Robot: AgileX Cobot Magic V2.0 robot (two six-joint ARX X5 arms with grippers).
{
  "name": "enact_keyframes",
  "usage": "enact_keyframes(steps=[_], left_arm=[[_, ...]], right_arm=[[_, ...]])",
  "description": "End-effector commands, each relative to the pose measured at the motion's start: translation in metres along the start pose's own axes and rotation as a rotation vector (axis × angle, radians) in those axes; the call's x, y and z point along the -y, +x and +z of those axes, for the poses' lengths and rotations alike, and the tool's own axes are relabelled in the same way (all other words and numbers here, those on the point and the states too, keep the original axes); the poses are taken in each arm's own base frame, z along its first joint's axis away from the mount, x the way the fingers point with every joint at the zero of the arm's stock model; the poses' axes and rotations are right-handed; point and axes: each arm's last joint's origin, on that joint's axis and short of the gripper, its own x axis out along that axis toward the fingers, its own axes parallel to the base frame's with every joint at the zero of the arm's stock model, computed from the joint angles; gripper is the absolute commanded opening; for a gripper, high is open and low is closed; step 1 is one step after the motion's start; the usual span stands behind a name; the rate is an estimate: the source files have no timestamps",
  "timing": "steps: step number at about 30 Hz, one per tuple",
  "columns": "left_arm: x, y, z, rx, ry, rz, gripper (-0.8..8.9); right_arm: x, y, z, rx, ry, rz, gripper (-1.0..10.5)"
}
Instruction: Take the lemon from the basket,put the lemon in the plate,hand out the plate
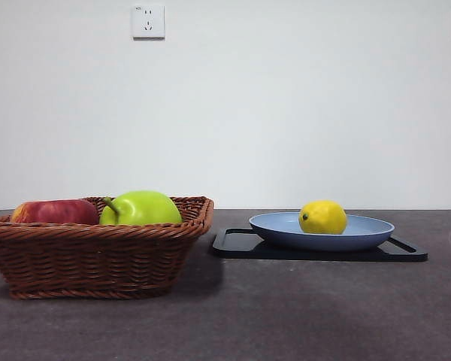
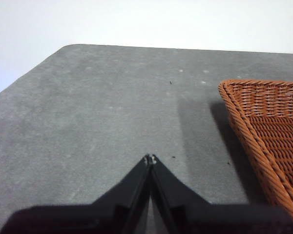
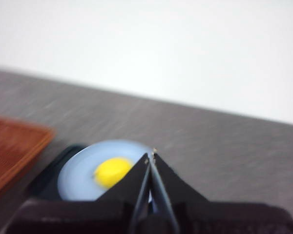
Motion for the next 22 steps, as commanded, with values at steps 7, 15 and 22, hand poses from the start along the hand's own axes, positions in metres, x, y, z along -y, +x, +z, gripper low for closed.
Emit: enact_keyframes(steps=[7,15,22], left_arm=[[0.000,0.001,-0.002,0.006,-0.005,0.000,0.08],[0.000,0.001,-0.002,0.006,-0.005,0.000,0.08],[0.000,0.001,-0.002,0.006,-0.005,0.000,0.08]], right_arm=[[0.014,0.006,-0.063,0.037,0.053,-0.055,0.0],[0.012,0.014,-0.113,-0.027,0.082,-0.071,0.0],[0.010,0.016,-0.132,-0.053,0.085,-0.070,0.0]])
